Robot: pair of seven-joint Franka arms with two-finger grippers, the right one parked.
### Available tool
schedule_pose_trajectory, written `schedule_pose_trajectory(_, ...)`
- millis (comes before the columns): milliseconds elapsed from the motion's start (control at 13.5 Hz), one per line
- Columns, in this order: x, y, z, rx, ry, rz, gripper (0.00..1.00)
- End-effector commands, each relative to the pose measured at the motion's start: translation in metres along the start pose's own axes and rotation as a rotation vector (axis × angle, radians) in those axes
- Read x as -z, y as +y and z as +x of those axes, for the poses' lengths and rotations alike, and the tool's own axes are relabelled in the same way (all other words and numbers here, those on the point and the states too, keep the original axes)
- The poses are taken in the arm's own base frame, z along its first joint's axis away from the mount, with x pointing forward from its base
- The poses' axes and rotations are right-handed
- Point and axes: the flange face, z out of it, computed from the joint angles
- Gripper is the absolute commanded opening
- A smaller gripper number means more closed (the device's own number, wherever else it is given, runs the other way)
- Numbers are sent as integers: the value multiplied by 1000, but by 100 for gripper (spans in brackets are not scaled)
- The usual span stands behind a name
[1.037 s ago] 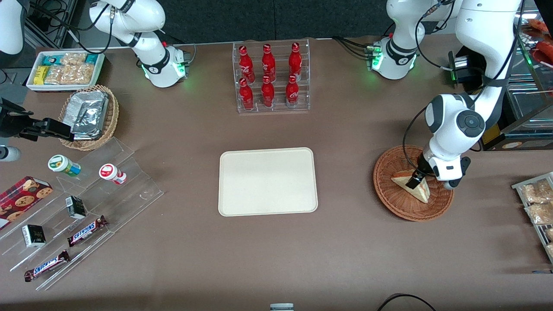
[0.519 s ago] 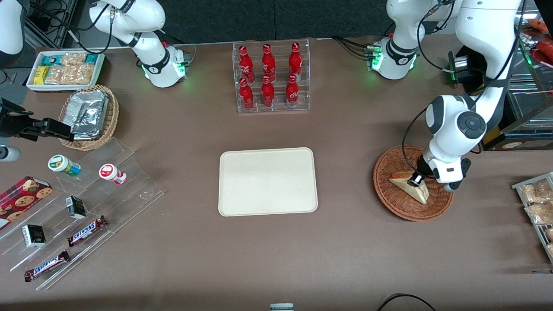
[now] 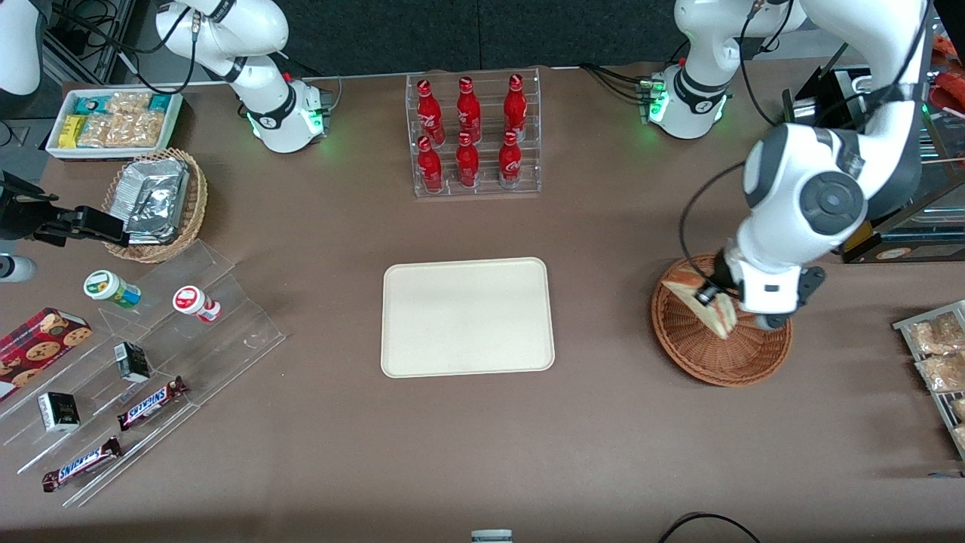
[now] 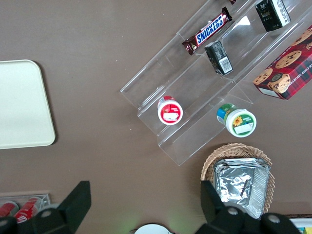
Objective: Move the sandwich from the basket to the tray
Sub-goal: 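Lift the sandwich and carry it with the left gripper over the cream tray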
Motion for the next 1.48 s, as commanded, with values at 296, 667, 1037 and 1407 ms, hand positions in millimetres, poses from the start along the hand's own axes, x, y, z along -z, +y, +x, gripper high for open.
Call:
schedule_pose_trajectory(296, 6, 122, -124, -338, 42, -29, 20)
schedule_pose_trajectory(667, -70, 201, -189, -525, 6, -55, 20)
schedule_pose_trajectory(1037, -137, 227, -238, -619, 42, -56, 21)
schedule_pose_trajectory(1407, -169, 246, -258, -626, 58, -104, 21)
